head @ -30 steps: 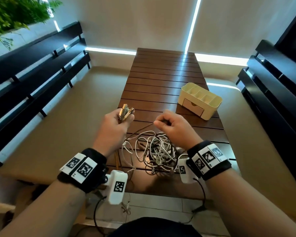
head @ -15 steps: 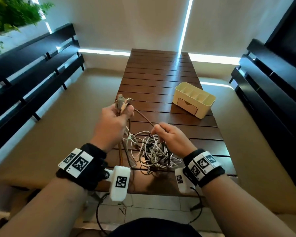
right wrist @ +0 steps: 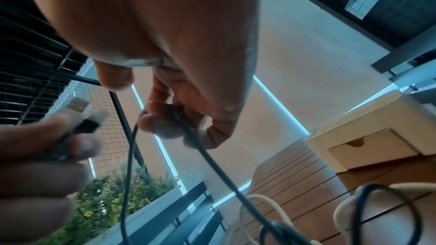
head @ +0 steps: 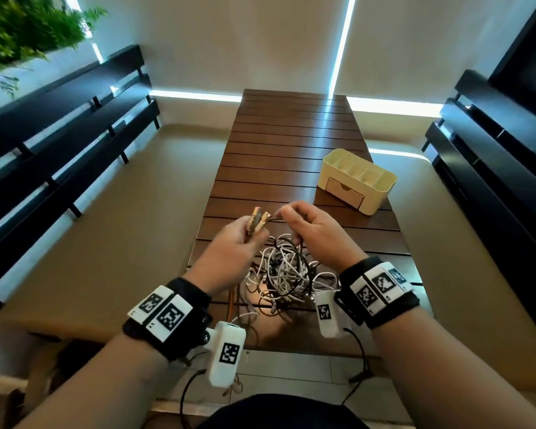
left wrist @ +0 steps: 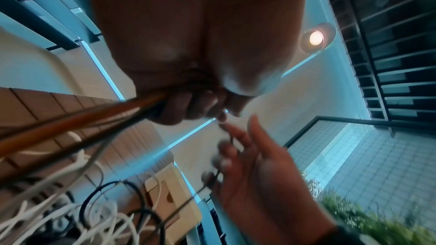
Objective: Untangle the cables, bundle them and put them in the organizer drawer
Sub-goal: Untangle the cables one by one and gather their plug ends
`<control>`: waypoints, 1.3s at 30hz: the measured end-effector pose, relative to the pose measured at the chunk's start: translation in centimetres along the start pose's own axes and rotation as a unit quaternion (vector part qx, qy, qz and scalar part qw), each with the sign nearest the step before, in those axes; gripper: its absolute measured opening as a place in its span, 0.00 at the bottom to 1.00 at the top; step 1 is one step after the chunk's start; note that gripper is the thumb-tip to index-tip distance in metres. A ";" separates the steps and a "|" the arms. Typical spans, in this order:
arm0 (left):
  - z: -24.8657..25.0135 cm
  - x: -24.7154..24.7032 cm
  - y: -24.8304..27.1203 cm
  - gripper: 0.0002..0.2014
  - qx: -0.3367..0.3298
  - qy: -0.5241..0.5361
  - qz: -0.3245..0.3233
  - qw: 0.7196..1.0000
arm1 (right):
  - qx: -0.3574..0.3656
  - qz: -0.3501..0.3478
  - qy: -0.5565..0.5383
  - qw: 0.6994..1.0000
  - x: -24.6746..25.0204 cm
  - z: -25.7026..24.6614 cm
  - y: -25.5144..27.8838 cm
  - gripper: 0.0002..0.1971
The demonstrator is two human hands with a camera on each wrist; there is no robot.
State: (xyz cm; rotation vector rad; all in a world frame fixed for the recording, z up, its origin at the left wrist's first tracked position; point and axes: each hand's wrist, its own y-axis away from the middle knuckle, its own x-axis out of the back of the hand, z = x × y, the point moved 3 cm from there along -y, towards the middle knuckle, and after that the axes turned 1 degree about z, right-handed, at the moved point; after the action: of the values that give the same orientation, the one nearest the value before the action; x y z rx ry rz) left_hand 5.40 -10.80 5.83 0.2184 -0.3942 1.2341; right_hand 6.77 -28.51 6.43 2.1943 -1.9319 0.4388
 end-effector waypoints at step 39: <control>-1.2 4.1 -0.2 0.13 0.097 -0.099 0.109 0.984 | 0.034 0.079 0.020 0.996 2.8 0.2 -1.2 0.10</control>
State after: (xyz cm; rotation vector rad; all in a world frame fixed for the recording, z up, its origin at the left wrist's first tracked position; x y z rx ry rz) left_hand 6.88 -6.81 6.38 0.4776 -0.4788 1.4733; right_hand 8.25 -30.99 7.22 2.0621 -2.1074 0.5772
